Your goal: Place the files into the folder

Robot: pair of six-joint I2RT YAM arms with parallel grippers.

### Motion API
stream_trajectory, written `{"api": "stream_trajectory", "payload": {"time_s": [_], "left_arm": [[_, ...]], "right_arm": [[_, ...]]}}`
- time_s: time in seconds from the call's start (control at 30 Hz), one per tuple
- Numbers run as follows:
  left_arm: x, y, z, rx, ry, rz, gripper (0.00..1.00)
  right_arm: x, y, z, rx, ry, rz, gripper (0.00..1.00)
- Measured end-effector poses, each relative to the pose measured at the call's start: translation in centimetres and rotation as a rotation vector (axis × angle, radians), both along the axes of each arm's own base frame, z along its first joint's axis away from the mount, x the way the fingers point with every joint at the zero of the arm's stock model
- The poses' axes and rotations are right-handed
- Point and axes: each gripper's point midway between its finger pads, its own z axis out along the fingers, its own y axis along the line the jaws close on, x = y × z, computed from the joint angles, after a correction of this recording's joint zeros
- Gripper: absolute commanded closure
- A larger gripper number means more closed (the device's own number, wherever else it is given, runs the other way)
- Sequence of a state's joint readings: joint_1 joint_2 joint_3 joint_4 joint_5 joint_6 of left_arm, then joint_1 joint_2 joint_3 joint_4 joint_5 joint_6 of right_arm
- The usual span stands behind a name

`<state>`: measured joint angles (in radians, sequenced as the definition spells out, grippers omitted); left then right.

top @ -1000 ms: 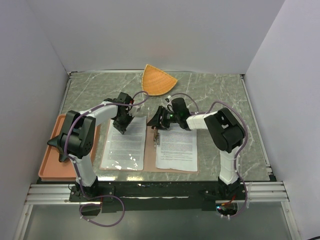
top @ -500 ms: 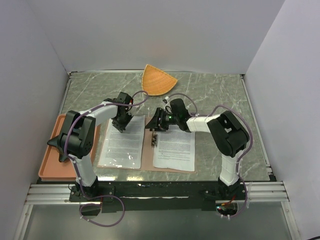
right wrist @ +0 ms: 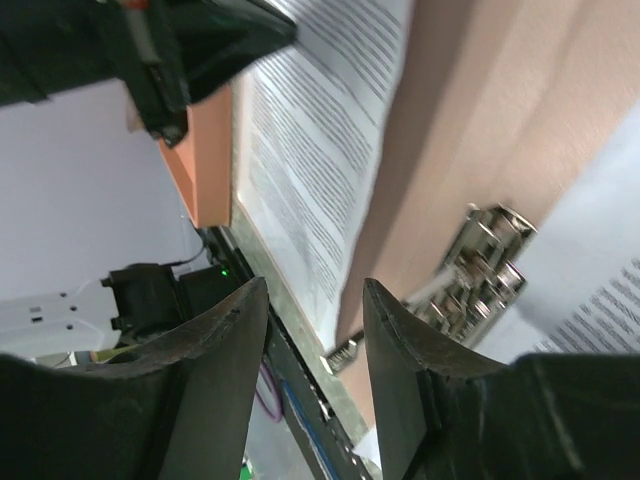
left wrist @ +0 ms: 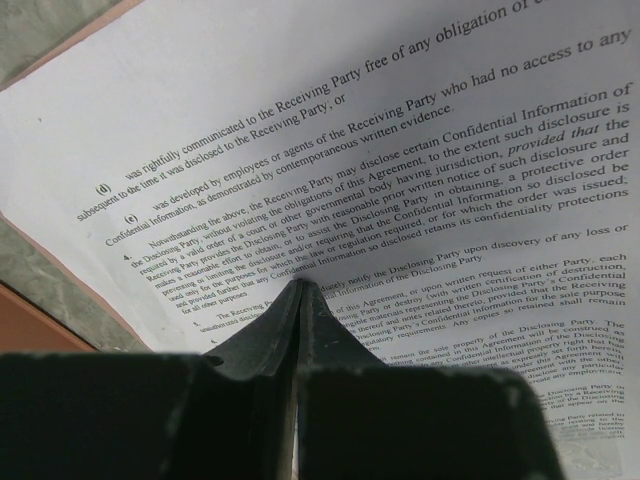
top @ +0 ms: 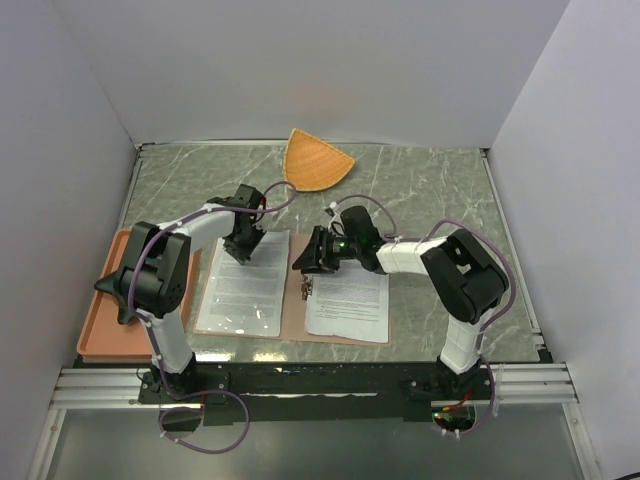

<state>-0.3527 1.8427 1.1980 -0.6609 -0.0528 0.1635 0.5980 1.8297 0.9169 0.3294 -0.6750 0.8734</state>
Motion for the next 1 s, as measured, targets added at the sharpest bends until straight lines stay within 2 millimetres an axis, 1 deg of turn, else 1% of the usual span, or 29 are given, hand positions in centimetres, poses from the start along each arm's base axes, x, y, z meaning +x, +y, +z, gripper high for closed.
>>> {"api": "stream_trajectory", "payload": {"time_s": [0.07,0.13,0.17,0.2,0.23,0.27,0.3,0.33,0.37,0.4,0.43,0.47,0.5,0.53,0.6,0.7,0.73,0.77,0.8,0.83,0.87,0.9,0.93,0.97,1.0], "left_arm": [[0.0,0.0,0.0,-0.001,0.0,0.001,0.91],[0.0,0.0,0.2,-0.003,-0.002,0.004,0.86],[-0.1,0.0,0.3,-0.004,-0.002,0.007,0.74],[-0.2,0.1,0.5,-0.006,-0.002,0.012,0.48],[-0.3,0.1,0.9,-0.009,-0.002,0.022,0.33],[-0.4,0.2,1.5,-0.013,-0.01,0.022,0.25],[-0.4,0.1,2.5,-0.023,-0.026,0.029,0.13],[-0.3,0.0,3.5,-0.034,-0.045,0.032,0.05],[0.0,-0.2,5.1,-0.054,-0.081,0.041,0.01],[0.5,-0.5,7.0,-0.079,-0.125,0.046,0.04],[1.1,-0.9,9.1,-0.11,-0.178,0.048,0.04],[1.7,-1.4,11.3,-0.141,-0.23,0.047,0.04],[2.2,-1.9,13.4,-0.172,-0.278,0.05,0.04],[2.6,-2.3,14.9,-0.195,-0.314,0.047,0.04],[2.9,-3.5,18.1,-0.245,-0.376,0.043,0.04],[2.4,-5.1,20.4,-0.299,-0.424,0.037,0.04],[2.2,-5.6,20.8,-0.32,-0.444,0.034,0.01],[2.0,-6.0,21.3,-0.341,-0.471,0.033,0.03],[1.5,-6.2,21.5,-0.356,-0.488,0.032,0.12],[1.0,-6.2,21.4,-0.363,-0.488,0.035,0.18],[0.7,-6.2,21.4,-0.367,-0.481,0.046,0.21],[0.7,-6.3,21.5,-0.375,-0.483,0.056,0.19],[0.8,-6.5,21.4,-0.377,-0.482,0.06,0.18],[1.0,-6.7,21.2,-0.37,-0.485,0.068,0.19],[1.1,-7.2,20.9,-0.366,-0.491,0.068,0.25]], "right_arm": [[-0.4,-0.3,-0.6,-0.012,0.016,-0.001,0.5],[-0.7,-0.5,-1.0,-0.024,0.023,-0.001,0.51],[-0.7,-0.7,-1.0,-0.034,0.023,-0.002,0.51],[-0.8,-0.8,-0.9,-0.044,0.013,0.001,0.51],[-0.9,-0.9,-0.6,-0.054,-0.007,0.0,0.52],[-0.9,-1.1,0.0,-0.066,-0.034,-0.004,0.52],[-1.0,-1.2,0.8,-0.077,-0.07,-0.001,0.55],[-1.1,-1.2,1.9,-0.088,-0.119,0.0,0.57],[-1.3,-1.1,3.1,-0.104,-0.171,0.004,0.58],[-1.5,-0.8,4.1,-0.116,-0.219,0.012,0.65],[-1.9,-0.4,5.5,-0.127,-0.284,0.021,0.74],[-2.3,-0.1,6.9,-0.129,-0.343,0.028,0.86],[-2.9,0.1,8.0,-0.132,-0.395,0.035,1.0],[-3.4,0.2,8.8,-0.135,-0.432,0.037,1.0],[-4.2,-0.6,10.1,-0.164,-0.517,-0.001,1.0],[-4.9,-2.7,11.2,-0.194,-0.608,-0.082,1.0],[-5.0,-3.5,11.2,-0.201,-0.623,-0.109,1.0],[-5.0,-4.3,11.1,-0.213,-0.631,-0.134,1.0],[-4.7,-4.9,10.8,-0.233,-0.637,-0.159,1.0],[-4.4,-5.4,10.5,-0.262,-0.645,-0.184,1.0],[-4.2,-5.7,10.2,-0.295,-0.656,-0.206,0.56],[-4.2,-5.9,9.9,-0.333,-0.675,-0.225,0.16],[-4.5,-5.9,9.9,-0.348,-0.686,-0.234,0.01],[-4.8,-5.9,9.9,-0.363,-0.7,-0.241,0.06],[-5.1,-6.0,10.0,-0.362,-0.703,-0.246,0.1]]}}
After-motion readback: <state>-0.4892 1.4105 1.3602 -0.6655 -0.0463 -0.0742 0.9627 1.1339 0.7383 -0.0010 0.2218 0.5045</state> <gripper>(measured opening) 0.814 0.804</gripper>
